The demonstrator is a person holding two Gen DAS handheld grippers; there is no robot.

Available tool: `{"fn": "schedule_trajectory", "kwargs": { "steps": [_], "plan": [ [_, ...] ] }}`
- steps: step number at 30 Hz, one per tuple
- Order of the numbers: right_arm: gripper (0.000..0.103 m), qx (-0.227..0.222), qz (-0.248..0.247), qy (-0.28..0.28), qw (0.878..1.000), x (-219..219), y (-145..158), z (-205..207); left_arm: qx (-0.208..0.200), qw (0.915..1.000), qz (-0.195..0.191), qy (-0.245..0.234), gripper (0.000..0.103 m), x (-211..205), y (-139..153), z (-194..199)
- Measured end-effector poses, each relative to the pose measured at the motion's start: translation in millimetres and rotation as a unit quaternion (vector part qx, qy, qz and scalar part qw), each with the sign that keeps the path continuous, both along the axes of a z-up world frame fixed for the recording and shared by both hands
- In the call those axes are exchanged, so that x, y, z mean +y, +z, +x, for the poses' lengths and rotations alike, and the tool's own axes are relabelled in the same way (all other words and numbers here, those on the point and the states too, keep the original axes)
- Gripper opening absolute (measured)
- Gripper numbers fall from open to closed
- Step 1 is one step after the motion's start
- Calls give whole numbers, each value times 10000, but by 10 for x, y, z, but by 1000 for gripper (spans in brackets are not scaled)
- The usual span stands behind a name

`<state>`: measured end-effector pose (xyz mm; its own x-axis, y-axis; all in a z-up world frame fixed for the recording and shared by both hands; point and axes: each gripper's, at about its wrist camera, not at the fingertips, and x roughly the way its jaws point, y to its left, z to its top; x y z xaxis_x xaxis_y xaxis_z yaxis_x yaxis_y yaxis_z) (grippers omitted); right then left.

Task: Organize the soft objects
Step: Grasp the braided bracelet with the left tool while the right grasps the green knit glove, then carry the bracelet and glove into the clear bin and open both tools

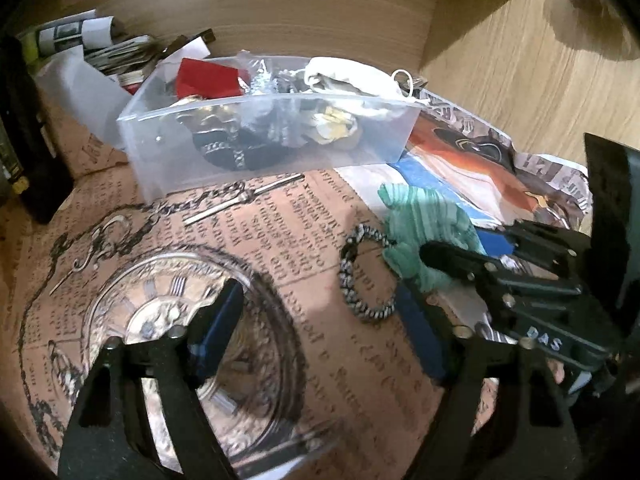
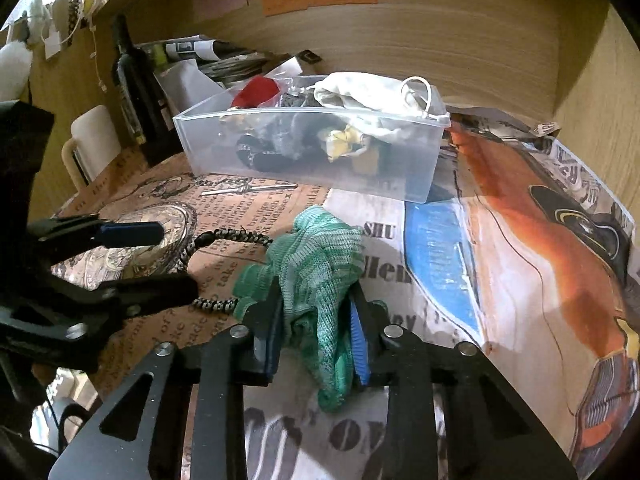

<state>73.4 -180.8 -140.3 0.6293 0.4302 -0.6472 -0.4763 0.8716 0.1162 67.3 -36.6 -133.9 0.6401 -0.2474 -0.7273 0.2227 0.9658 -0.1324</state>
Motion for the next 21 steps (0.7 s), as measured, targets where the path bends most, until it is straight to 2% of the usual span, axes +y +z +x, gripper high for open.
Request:
{"fn": "schedule_trajectory", "kwargs": {
  "steps": [1, 2, 3, 4, 5, 6, 8, 14, 21],
  "plan": [
    [26, 2, 20, 1, 10000, -5, -2, 1, 25, 10000, 10, -36, 59, -22, -16, 24],
    [26, 5, 44, -3, 10000, -12, -2, -1, 70, 9999, 6, -85, 47, -45, -38, 51],
    [25, 8, 73, -7, 10000, -22, -1, -1, 80, 9999, 17, -110, 41, -66, -62, 69],
    [25, 8, 95, -6, 10000, -40, -1, 0, 24, 9999, 52, -96, 40, -72, -67, 64],
    [24, 0, 117, -18, 9999, -51, 1, -1, -12, 9999, 71, -103, 34, -81, -69, 56],
    [24, -3, 129, -28, 9999, -54, 5, -2, -14, 9999, 34, -136, 23, -82, -66, 50],
    [23, -16, 158, -53, 9999, -64, 18, -8, 5, 9999, -17, -164, 12, -88, -64, 46],
    [22, -147, 291, -193, 9993, -161, 113, -12, -73, 10000, 20, -51, 8, -38, -29, 15],
    [22, -398, 412, -325, 9978, -252, 291, 8, -395, 9991, -31, 135, 7, 111, 168, 7]
  ]
}}
